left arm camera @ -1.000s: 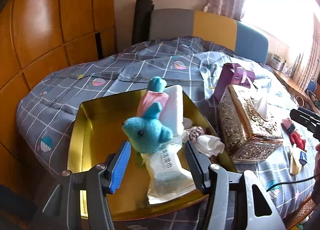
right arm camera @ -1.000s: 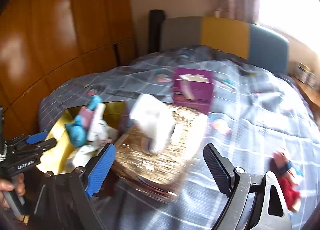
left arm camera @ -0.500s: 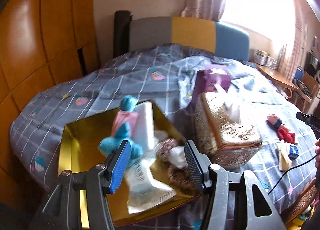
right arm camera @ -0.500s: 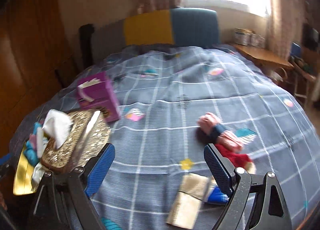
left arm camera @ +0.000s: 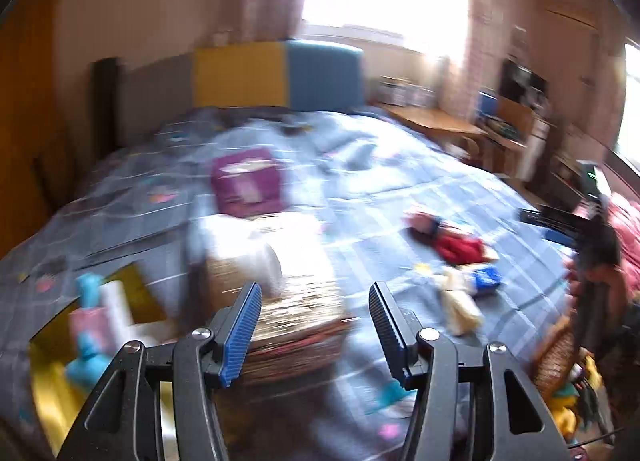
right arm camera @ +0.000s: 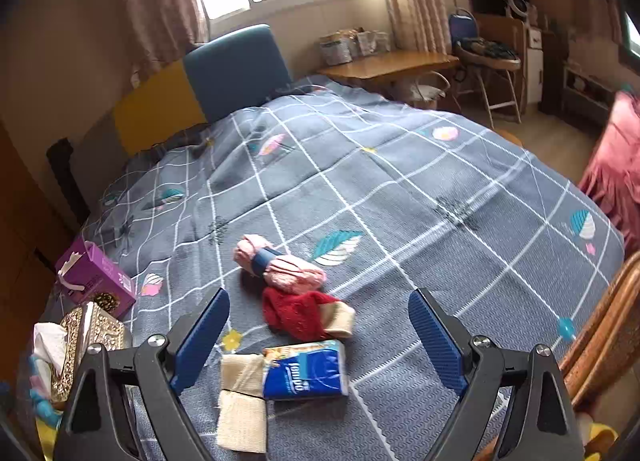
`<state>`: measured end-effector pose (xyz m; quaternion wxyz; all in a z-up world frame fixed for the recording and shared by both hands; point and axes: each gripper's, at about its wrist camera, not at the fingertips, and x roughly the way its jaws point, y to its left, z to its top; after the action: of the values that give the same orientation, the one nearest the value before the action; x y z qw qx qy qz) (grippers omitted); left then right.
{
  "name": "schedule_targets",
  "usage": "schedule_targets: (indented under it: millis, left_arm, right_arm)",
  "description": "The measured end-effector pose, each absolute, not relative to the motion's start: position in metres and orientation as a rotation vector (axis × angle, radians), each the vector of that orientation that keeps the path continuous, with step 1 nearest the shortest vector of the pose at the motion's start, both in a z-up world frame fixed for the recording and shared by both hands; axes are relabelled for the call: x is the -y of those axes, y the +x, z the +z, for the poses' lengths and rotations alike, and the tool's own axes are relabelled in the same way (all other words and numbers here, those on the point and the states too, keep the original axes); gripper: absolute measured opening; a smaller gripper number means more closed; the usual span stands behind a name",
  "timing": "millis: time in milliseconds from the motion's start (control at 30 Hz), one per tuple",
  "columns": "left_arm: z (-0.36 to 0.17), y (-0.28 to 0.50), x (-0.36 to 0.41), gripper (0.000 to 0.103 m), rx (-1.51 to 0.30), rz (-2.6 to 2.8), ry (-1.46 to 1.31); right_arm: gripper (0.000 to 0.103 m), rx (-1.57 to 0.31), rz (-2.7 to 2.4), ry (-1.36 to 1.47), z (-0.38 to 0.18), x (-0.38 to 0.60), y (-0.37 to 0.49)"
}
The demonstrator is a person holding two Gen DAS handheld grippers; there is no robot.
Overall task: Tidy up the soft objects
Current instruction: 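Move both tools back over the remaining items on the bed, then grasp the beige mesh cloth with the left tool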
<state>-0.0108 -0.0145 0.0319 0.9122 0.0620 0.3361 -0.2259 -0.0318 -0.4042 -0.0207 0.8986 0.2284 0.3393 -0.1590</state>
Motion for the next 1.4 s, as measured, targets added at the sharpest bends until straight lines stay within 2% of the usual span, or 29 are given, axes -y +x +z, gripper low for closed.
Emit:
schedule_targets:
  millis: [200, 433, 733, 900, 933, 1033, 1100, 1133, 1300, 1400]
  left_arm:
    - [-0.002, 0.001, 0.102, 0.057, -0.822, -0.664, 0.248]
    - [-0.063, 0.023, 0.175, 0.057, -1.061, -0.769, 0.242]
    - [-0.096, 0.032, 0.233, 0.058, -1.130, -0.804, 0.353]
    - [-0.115, 0.041, 0.231, 0.056, -1.151, -0.772, 0.345]
    - [-0.114, 0.039, 0.228, 0.041, -1.133, -0.787, 0.337]
    - [-0.106, 0.033, 0.214, 0.033, -1.094, -0.808, 0.324]
    - [-0.098, 0.030, 0.199, 0.032, -1.073, -0.821, 0.301]
    - [-0.095, 0.028, 0.191, 0.026, -1.065, -0.814, 0.296]
    - [-0.097, 0.023, 0.154, 0.026, -1.053, -0.748, 0.303]
    - [-0.103, 0.023, 0.145, 0.029, -1.044, -0.735, 0.294]
  right_arm:
    - [0.092, -0.717, -0.274, 0.551, -0.031, 0.407, -0.032]
    - [0.092, -0.722, -0.232, 0.582, -0.035, 0.408, -0.030]
    - [0.092, -0.727, -0.197, 0.658, -0.041, 0.417, -0.031]
    - [0.092, -0.726, -0.185, 0.698, -0.044, 0.422, -0.032]
    - [0.092, -0.729, -0.186, 0.709, -0.045, 0.422, -0.033]
    - [0.092, -0.742, -0.185, 0.731, -0.048, 0.426, -0.032]
    - [0.092, -0.759, -0.190, 0.735, -0.049, 0.426, -0.030]
    - [0.092, -0.770, -0.192, 0.734, -0.050, 0.425, -0.029]
    - [0.092, -0.830, -0.201, 0.714, -0.054, 0.421, -0.023]
    - [0.092, -0.888, -0.208, 0.693, -0.058, 0.417, -0.015]
